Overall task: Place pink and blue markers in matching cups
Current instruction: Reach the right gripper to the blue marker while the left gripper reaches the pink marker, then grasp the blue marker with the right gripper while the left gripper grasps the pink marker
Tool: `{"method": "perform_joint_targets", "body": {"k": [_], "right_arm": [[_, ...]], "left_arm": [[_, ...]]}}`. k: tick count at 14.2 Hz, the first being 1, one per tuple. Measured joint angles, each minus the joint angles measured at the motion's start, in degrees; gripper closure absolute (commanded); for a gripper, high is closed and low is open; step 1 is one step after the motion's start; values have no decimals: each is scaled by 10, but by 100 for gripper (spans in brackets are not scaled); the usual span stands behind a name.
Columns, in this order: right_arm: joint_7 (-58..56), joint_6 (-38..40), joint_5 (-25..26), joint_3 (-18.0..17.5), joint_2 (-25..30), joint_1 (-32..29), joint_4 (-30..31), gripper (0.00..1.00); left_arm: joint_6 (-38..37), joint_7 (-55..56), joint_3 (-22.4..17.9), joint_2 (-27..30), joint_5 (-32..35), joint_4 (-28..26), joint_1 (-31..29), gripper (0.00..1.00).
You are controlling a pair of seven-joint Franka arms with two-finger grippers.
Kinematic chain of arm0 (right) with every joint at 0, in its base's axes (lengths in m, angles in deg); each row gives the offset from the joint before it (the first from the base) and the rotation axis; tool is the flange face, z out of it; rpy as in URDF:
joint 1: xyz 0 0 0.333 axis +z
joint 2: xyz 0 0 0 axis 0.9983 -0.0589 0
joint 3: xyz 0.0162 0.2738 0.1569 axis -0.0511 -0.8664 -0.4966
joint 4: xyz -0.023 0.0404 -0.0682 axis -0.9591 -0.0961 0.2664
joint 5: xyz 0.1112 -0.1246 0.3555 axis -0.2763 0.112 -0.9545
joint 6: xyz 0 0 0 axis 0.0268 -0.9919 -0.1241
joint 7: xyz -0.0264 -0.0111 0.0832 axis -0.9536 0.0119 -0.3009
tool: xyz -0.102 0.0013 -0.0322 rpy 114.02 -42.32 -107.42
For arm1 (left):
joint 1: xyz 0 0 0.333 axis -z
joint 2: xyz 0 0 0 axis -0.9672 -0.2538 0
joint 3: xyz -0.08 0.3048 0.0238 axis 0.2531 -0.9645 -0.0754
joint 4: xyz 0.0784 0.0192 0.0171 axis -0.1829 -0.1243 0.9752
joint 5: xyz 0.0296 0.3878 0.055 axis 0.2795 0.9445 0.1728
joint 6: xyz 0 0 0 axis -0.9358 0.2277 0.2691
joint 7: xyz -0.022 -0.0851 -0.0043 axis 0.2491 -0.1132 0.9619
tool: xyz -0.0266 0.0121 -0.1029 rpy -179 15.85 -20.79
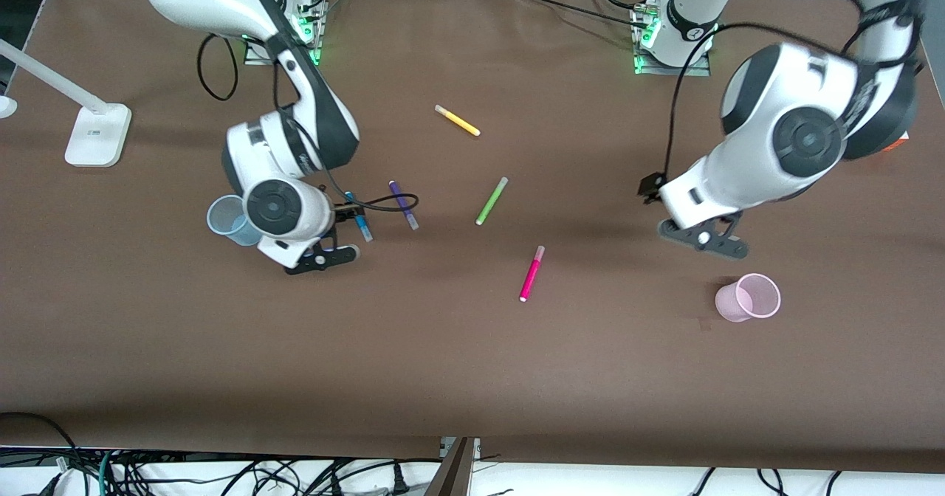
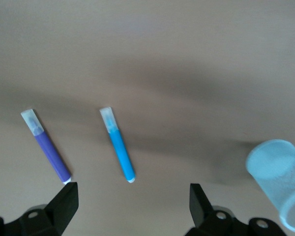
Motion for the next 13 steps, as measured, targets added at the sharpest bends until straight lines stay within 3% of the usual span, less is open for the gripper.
{"method": "perform_joint_targets", "body": {"k": [5,9,13], "right_arm": [[1,-95,-1,0,-44,17,31,0],[2,-161,-1,0,-57,22,63,4],[3,-195,-1,0,-60,26,89,65]], "left_arm": [[144,3,1,-113,0,17,79,0],[230,3,1,-177,0,17,105,0],[304,3,1,-225,0,10,127,0]]}}
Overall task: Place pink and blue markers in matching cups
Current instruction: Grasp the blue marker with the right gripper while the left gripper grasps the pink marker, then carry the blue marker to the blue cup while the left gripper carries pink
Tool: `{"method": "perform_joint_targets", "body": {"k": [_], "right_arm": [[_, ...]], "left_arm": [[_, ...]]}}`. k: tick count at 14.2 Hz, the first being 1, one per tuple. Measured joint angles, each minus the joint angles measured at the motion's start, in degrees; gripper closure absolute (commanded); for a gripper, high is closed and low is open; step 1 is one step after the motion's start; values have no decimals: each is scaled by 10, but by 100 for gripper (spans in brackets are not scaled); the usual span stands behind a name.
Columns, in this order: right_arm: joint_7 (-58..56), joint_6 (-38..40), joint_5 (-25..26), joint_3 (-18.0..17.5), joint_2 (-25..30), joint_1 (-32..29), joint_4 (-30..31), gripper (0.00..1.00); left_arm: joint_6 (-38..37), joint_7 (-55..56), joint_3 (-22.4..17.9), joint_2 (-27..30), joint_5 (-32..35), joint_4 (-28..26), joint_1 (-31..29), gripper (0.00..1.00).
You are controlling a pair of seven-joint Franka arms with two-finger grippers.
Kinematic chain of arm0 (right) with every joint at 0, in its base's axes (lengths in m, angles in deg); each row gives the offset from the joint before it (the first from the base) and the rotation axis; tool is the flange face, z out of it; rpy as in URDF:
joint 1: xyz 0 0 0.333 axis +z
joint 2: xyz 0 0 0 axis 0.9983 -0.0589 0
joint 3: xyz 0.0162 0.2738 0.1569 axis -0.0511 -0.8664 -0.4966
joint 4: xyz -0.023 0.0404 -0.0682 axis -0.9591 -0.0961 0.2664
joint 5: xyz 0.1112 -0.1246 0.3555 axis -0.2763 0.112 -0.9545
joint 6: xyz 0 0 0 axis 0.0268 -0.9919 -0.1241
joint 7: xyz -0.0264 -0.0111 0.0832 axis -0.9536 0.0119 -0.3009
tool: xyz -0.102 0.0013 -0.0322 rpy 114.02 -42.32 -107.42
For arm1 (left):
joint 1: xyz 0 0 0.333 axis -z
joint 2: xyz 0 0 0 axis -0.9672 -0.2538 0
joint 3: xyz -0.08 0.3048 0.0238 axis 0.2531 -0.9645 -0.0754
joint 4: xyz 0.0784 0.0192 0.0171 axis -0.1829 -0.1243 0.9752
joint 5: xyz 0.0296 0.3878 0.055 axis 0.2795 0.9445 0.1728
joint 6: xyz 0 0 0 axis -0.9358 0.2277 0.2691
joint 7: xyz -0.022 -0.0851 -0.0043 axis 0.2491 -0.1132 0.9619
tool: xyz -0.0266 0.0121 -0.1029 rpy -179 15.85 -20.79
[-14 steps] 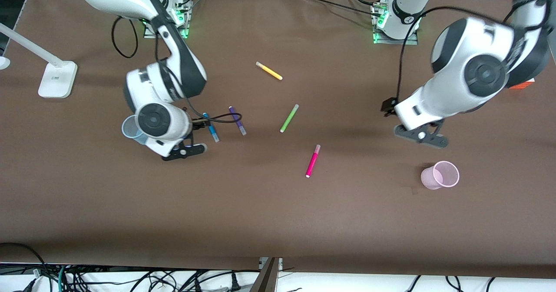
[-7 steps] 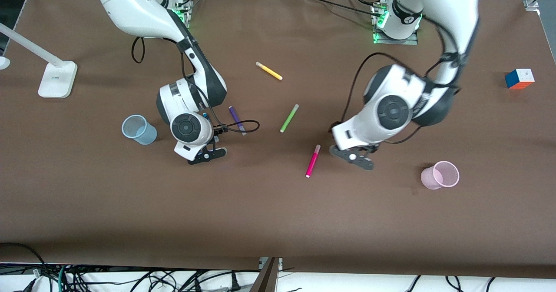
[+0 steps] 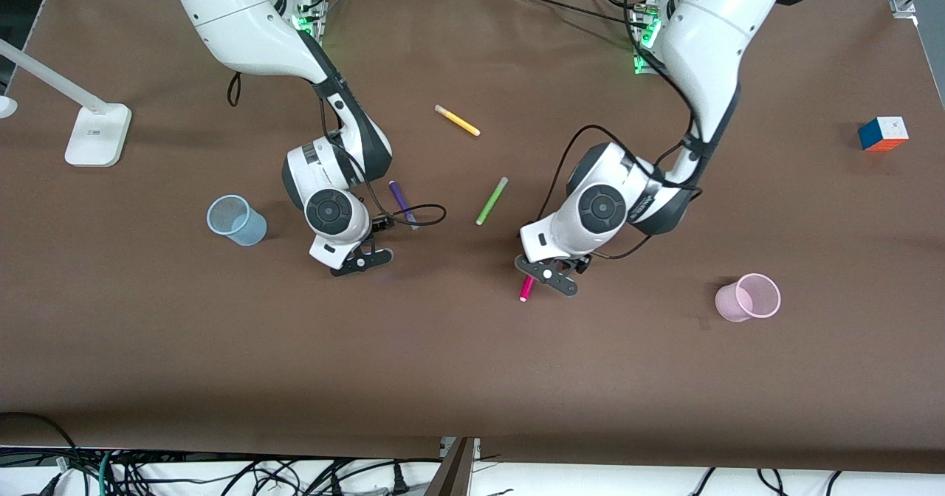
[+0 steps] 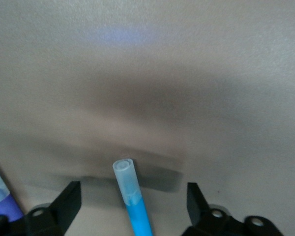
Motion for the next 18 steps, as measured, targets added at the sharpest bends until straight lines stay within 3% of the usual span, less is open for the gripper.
{"method": "perform_joint_targets", "body": {"k": [1,2,4,7,12,14,16,18], "right_arm": [[0,-1,0,0,0,0,0,76],[0,-1,0,0,0,0,0,83],[0,-1,-1,0,2,1,0,96],[0,-1,-1,0,3,2,0,96],[-78,36,-1,9,49,-1,-15,96],[-154,90,-1,16,89,-16,-26,96],[-250,133,-8,18,129,-42,-29,96],[-348,163,-23,20,155,-65,-28,95]], "left_arm": [[10,0,0,-8,0,-2,2,0],[15,-1,0,-13,2,-3,3,9],[17,-1,-1,-16,28,-7,5,57],[17,-1,-1,-19,53,-8,7,80],[17,-1,-1,-20,55,-9,13,81],[17,-1,-1,-20,55,-9,13,82],[17,-1,-1,-20,55,-9,13,92],[9,-1,-2,-19,55,-7,13,91]]}}
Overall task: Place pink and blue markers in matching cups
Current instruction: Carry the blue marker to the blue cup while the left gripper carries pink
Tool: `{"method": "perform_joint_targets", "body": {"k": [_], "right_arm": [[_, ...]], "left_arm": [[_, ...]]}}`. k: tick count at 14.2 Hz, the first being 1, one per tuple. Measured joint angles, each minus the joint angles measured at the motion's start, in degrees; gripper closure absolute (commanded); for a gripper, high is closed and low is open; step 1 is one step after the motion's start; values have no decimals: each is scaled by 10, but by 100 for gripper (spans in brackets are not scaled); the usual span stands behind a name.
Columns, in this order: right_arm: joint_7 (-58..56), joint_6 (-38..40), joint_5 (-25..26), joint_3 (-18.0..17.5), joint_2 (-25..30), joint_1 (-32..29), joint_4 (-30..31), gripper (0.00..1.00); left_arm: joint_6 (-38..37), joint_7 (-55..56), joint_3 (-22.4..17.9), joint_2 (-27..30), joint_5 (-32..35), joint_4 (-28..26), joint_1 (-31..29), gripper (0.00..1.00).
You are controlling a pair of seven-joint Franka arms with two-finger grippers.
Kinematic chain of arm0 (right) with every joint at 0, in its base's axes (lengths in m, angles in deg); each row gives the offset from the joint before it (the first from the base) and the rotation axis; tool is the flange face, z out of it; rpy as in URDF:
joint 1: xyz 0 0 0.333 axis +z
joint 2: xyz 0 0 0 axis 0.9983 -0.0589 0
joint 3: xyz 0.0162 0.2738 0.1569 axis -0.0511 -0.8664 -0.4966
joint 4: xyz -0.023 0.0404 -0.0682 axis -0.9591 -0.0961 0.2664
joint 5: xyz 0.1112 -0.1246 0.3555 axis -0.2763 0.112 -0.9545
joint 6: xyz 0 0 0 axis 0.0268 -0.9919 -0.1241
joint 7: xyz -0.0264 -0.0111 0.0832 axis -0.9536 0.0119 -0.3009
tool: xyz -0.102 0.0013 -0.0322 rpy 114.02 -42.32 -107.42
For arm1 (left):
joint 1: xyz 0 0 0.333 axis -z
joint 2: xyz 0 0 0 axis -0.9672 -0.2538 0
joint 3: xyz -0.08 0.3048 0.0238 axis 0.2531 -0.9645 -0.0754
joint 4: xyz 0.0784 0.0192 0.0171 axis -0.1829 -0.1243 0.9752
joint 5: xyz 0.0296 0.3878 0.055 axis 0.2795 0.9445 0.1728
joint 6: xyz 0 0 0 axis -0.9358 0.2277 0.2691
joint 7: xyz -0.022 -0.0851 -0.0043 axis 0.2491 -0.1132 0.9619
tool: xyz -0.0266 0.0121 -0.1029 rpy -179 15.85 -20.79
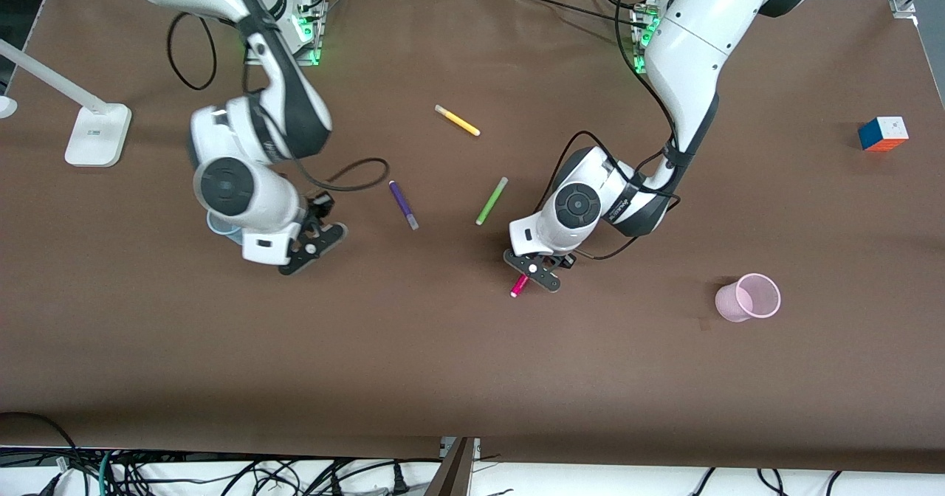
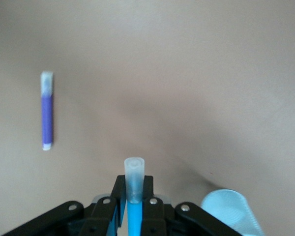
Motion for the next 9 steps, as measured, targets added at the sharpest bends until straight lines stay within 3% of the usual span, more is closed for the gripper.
{"method": "perform_joint_targets", "body": {"k": [3,7,9], "right_arm": [[-145,25,-27,20,17,-17,1,95],[-389,40,-129,91,19,-29,12,95],[-496,41,-173,112,17,-48,28,95]], "left_arm": [[-89,0,-9,20,0,13,-2,91],[-241,-1,-61,94,4,34,-4,90],[-335,-4,-80,113,56,66,-6,90]]}}
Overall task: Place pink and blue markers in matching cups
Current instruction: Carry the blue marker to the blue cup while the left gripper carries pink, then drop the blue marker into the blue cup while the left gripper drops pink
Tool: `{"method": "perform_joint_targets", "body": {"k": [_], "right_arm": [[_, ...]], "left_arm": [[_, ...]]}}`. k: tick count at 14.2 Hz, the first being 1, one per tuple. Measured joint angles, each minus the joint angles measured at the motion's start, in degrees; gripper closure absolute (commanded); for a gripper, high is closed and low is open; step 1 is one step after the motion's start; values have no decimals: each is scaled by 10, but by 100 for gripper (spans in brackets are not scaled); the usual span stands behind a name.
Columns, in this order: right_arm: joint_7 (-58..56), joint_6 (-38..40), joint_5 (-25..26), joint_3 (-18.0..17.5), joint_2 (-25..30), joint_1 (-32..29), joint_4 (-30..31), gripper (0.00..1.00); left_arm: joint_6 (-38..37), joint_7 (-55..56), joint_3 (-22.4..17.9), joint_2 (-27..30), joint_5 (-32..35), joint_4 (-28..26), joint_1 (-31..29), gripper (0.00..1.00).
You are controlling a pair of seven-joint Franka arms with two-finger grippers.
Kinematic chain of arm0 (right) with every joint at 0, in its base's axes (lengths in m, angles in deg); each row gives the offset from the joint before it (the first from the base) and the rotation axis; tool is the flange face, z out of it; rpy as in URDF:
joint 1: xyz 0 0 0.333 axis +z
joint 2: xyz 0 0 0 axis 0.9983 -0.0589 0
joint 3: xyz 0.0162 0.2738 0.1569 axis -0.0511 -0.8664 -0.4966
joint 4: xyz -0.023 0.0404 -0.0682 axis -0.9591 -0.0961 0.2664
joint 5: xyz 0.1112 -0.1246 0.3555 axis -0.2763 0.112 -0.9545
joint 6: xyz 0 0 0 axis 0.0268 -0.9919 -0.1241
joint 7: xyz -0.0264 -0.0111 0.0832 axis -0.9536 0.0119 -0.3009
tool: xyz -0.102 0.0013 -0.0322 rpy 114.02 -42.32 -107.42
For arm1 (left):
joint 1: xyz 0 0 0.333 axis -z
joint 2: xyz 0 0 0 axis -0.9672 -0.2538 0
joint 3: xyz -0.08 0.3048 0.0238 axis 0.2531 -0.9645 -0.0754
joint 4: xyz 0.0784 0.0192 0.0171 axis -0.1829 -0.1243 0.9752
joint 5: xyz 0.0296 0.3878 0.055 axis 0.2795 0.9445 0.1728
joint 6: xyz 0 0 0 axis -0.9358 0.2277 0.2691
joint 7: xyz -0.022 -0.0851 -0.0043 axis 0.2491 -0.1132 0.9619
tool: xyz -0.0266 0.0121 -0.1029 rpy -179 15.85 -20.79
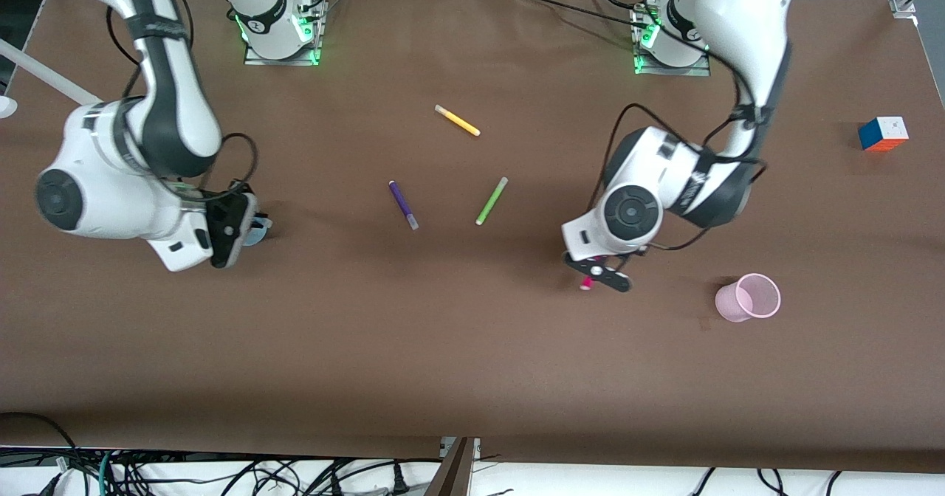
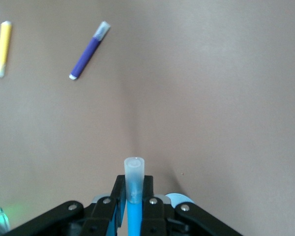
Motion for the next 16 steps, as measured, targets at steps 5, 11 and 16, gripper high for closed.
{"method": "perform_joint_targets", "body": {"k": [5,11,16], "right_arm": [[-230,1,-90,5,-11,-71,42,95],[-345,4,-147,5,-16,-96,79,1],[-271,35,-154,5,-15,-115,66,0]], "left_arm": [[-184,-86,-2,3,207,42,3,91],[-180,-215,-10,-45,404,40,-48,90],[-90,-300,-11,-63,418,39,-124,90]]}}
